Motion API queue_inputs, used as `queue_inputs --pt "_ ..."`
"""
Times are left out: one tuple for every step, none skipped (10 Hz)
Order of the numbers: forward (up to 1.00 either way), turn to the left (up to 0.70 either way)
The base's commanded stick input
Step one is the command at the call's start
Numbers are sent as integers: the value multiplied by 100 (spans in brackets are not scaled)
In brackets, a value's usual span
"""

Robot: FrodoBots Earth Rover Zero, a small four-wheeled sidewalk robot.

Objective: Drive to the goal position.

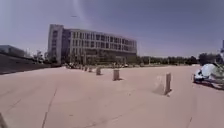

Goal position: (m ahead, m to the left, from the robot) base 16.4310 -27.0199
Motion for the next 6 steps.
queue_inputs --pt "100 0" --pt "100 0" --pt "100 0" --pt "100 -5" --pt "100 -33" --pt "100 -39"
